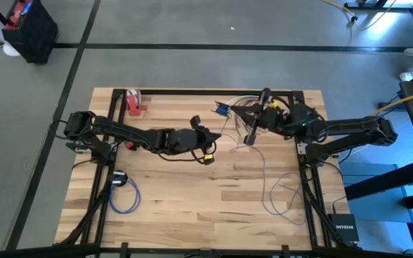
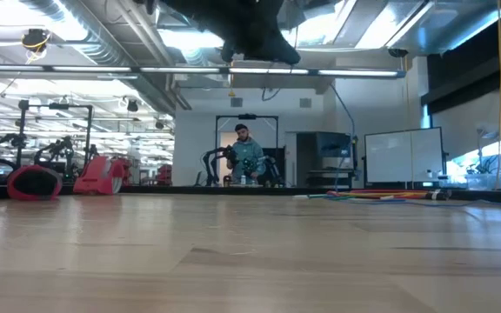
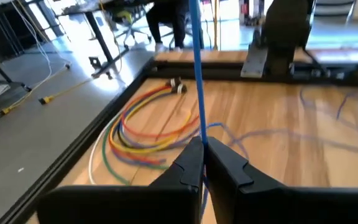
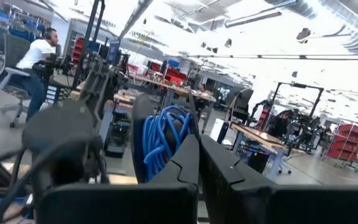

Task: Coil cords
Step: Coil the blue cable wire on the black spool

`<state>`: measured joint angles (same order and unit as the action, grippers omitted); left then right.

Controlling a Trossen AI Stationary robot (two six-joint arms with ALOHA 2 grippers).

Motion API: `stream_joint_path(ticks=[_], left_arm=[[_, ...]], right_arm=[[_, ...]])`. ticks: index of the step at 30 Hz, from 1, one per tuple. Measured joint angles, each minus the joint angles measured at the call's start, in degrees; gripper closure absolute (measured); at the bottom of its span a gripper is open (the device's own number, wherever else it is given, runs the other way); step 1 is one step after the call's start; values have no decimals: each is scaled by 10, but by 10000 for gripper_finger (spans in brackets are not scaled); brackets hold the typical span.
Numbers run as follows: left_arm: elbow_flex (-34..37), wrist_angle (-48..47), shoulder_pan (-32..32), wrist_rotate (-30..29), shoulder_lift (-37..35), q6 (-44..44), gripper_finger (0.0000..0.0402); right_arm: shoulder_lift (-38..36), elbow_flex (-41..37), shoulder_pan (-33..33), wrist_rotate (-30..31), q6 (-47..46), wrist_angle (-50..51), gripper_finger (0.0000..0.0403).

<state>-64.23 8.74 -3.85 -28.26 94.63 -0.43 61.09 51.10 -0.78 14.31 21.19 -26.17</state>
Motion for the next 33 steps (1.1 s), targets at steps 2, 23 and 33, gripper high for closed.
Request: stream_joint_path(ticks=[2, 23, 33], left_arm=[[0, -19, 1, 0, 0, 3, 394], [1, -97, 1, -1, 1, 20, 394], [1, -99, 1, 0, 1, 20, 394]], right_arm=[[-3, 13, 0, -5, 1, 10, 395], [-6, 243, 1, 16, 63, 177, 395], [-6, 301, 1, 16, 63, 235, 395]])
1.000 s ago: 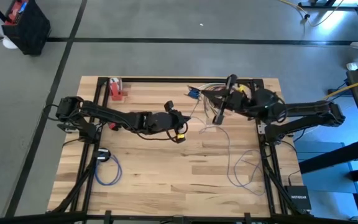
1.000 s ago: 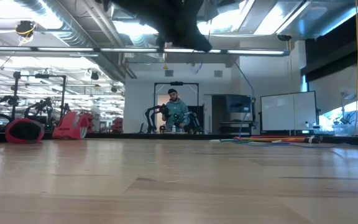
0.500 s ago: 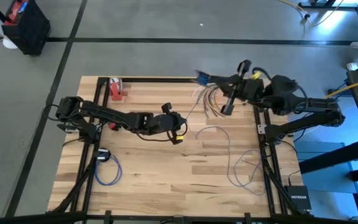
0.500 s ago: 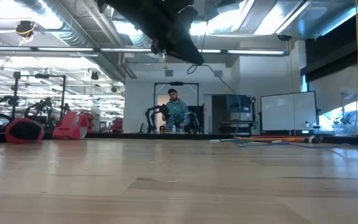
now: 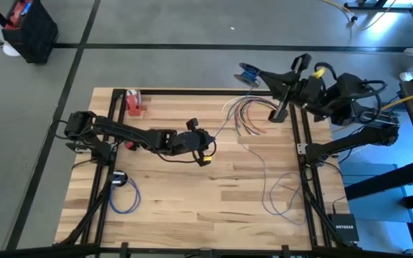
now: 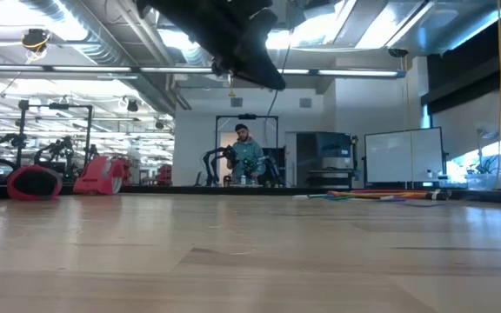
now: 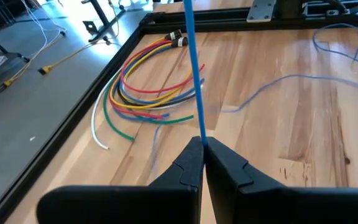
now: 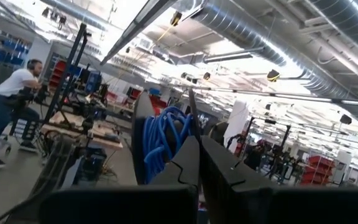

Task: Coil cords
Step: Coil the blue cable wire on the black spool

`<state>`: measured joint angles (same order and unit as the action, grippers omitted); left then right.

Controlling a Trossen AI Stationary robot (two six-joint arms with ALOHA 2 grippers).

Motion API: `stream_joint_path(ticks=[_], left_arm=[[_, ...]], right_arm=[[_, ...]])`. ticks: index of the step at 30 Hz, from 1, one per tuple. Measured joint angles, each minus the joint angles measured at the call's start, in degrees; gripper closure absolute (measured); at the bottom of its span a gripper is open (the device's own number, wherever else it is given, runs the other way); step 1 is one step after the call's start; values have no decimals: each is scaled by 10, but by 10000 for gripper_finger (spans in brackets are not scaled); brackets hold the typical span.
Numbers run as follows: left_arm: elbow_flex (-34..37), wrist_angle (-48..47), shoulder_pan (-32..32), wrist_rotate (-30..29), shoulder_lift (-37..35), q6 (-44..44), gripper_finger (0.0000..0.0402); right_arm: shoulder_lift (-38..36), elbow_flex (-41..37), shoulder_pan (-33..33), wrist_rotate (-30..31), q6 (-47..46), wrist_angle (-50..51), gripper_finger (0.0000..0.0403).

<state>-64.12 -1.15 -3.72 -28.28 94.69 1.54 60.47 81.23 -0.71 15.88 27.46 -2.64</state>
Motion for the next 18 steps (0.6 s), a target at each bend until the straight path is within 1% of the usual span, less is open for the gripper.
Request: stream_joint_path(ticks=[6, 10, 13, 16, 18], left_arm=[[2, -8, 0, 2, 1, 1, 394], [2, -9, 0, 2, 1, 21, 391], [2, -27, 4, 2, 1, 50, 370], [2, -41, 11, 1, 1, 86, 335], [1, -64, 12, 0, 1, 93, 311]], right_arm=[[0, 2, 0, 0, -2, 52, 395], [0, 2, 0, 0, -2, 88, 395], [0, 2, 0, 0, -2, 102, 395], [0, 1, 0, 0, -2, 106, 395], [0, 1, 0, 0, -2, 113, 395]])
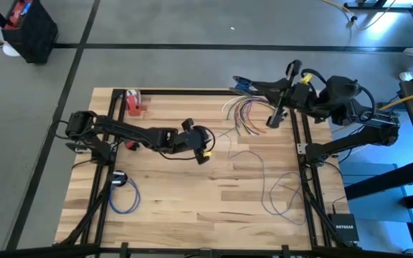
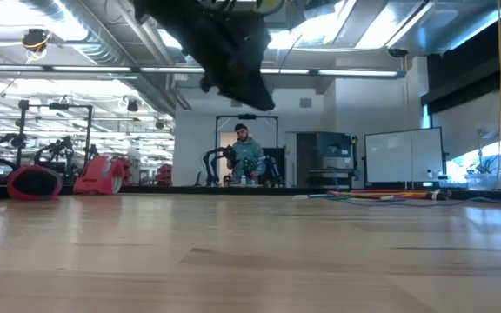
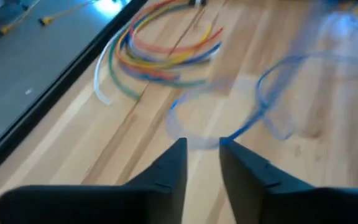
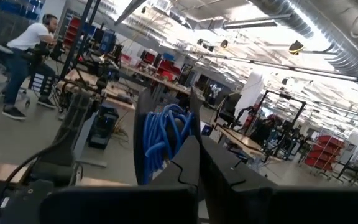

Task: Coil cords
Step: Coil the blue cable wire on the black spool

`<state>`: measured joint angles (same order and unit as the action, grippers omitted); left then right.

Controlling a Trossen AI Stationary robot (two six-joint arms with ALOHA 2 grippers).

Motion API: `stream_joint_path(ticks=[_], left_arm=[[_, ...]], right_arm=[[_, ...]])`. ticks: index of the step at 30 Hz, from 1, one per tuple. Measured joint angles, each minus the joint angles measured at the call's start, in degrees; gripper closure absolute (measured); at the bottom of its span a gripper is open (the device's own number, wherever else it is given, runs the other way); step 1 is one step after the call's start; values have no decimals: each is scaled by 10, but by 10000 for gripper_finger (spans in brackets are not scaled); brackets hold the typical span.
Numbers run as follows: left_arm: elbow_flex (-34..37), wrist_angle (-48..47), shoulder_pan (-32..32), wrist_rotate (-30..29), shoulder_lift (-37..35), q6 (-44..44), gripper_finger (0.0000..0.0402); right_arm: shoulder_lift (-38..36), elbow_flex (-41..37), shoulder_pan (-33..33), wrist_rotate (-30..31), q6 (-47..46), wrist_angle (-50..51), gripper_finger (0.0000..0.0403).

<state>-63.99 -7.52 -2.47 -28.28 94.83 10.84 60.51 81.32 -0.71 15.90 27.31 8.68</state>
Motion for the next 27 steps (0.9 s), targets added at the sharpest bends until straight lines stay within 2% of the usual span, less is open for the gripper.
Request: stream_joint_path(ticks=[5, 7, 10, 12, 16, 19, 22, 25, 27], left_arm=[[-12, -119, -12, 0, -24, 3, 268], [-21, -169, -20, 1, -43, 28, 262], [-21, -196, -32, -7, -68, 55, 259], [-20, -173, -44, -34, -77, 48, 259], [-19, -59, -59, -63, -74, -42, 259], [-19, 46, -63, -64, -57, -107, 259], [-19, 127, -62, -63, -37, -149, 259], [-19, 164, -60, -62, -23, -173, 259], [-19, 155, -60, -63, -22, -172, 259]], right_arm=[[1, -1, 0, 2, 0, 26, 395], [1, -1, 0, 12, 0, 35, 395], [1, -1, 0, 20, 0, 52, 395], [1, -6, 0, 25, 0, 59, 395], [1, -51, 0, 45, 0, 26, 395], [-2, -117, 1, 55, 5, -57, 395], [-4, -187, 11, 41, 12, -143, 395], [-3, -268, 21, 23, 5, -227, 395], [-7, -335, 31, 8, -14, -300, 395]])
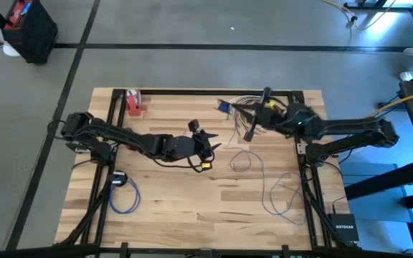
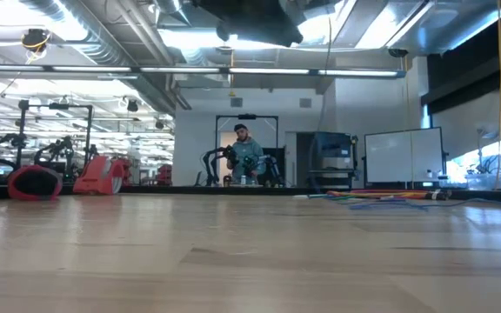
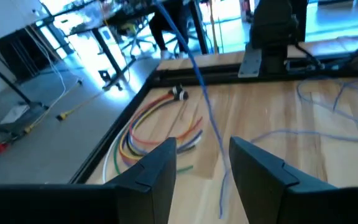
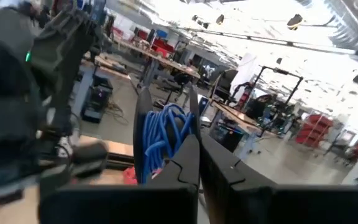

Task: Coil cords
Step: Coil the blue cable wire on the black spool

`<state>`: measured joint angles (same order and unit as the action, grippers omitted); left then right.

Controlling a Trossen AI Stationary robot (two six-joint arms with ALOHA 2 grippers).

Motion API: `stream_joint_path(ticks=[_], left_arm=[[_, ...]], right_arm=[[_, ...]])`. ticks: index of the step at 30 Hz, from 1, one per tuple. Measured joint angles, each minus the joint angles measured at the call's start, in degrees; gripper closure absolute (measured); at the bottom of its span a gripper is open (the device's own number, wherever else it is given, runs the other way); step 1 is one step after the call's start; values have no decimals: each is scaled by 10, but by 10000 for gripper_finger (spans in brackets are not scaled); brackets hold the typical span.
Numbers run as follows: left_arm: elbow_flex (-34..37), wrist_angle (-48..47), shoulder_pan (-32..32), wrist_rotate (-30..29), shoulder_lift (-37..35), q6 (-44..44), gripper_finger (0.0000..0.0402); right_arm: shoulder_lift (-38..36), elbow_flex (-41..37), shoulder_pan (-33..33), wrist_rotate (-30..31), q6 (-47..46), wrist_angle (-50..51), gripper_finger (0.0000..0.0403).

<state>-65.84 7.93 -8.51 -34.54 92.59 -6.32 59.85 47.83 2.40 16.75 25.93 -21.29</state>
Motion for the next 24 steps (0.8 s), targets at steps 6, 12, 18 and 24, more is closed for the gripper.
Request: stream_joint_path(ticks=[6, 12, 18, 24], left_arm=[[0, -2, -5, -6, -12, 25, 259], [0, 56, 5, 25, -7, 32, 259], [-1, 152, 20, 117, -2, 43, 259], [-1, 185, 24, 126, 61, 66, 259]], right_arm=[[-3, -206, 43, -81, -73, -304, 395], [21, -284, 48, -132, -122, -511, 395], [22, -285, 47, -180, -148, -512, 395], [23, -282, 47, -209, -163, -491, 395]])
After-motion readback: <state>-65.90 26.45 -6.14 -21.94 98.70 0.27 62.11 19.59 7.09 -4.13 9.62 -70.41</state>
